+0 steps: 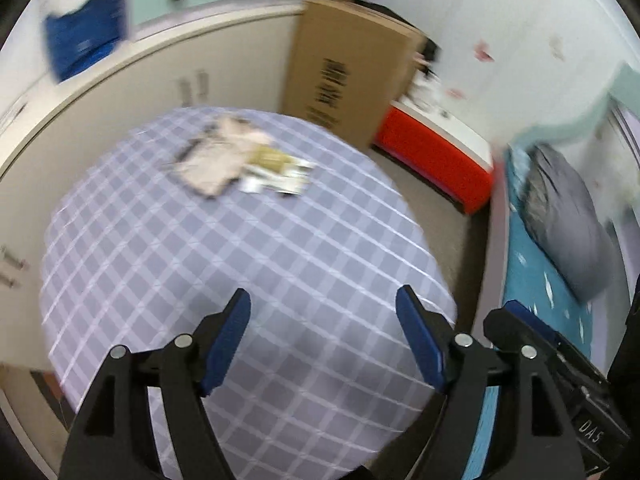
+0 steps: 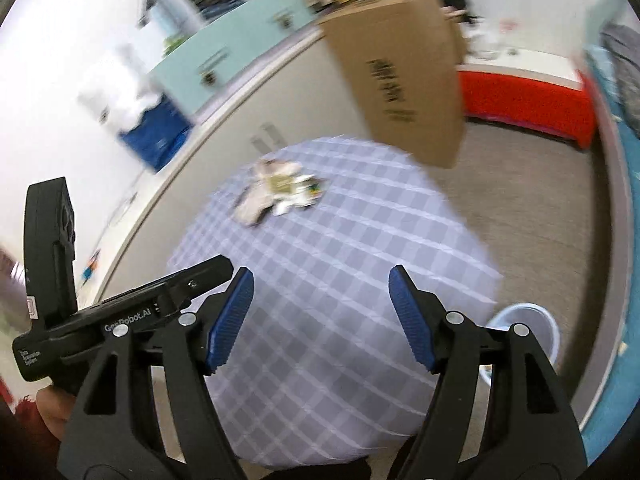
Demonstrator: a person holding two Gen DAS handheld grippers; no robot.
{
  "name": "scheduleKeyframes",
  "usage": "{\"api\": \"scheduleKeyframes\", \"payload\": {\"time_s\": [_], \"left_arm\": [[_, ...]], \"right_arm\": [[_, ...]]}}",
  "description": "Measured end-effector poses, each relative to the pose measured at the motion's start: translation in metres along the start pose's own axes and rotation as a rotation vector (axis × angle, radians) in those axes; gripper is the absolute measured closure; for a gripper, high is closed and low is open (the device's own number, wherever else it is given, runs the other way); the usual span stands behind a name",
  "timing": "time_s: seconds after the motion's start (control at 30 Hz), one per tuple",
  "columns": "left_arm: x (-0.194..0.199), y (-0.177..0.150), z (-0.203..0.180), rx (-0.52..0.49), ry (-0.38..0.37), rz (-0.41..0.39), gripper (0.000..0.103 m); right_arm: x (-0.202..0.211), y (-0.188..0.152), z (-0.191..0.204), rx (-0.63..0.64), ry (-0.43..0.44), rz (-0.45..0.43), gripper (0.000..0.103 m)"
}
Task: Collect trash
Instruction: 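Return both grippers to the table toward the newspaper and box, then grasp the newspaper with the left gripper while the right grasps the green-white box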
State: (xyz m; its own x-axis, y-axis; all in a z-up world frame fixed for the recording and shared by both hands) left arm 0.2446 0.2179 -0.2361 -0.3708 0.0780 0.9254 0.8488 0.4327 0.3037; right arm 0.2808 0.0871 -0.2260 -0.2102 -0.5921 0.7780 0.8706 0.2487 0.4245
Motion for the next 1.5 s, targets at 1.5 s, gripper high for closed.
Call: {"api": "scheduleKeyframes", "payload": {"time_s": [1.5], "left_arm": [[-0.124,0.125,0.130,0.025,0.192,0.149,0.023]], "right_arm": [[-0.249,0.136,0.023,0.317,-0.138,0.188,0.024]]}}
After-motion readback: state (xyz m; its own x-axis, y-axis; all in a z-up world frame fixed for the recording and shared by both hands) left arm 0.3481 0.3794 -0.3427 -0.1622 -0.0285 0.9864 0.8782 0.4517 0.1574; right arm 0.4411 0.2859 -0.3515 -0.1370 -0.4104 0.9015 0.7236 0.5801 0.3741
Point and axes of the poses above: each gripper's, at about its wrist camera, not at the fingertips, and x roughly against the way its jaws point, z to its left, y to its top, the point moved 9 cm from there along -x, roughly the way its jaws point, and after that the axes turned 11 degrees about z, right-handed, at the moved point
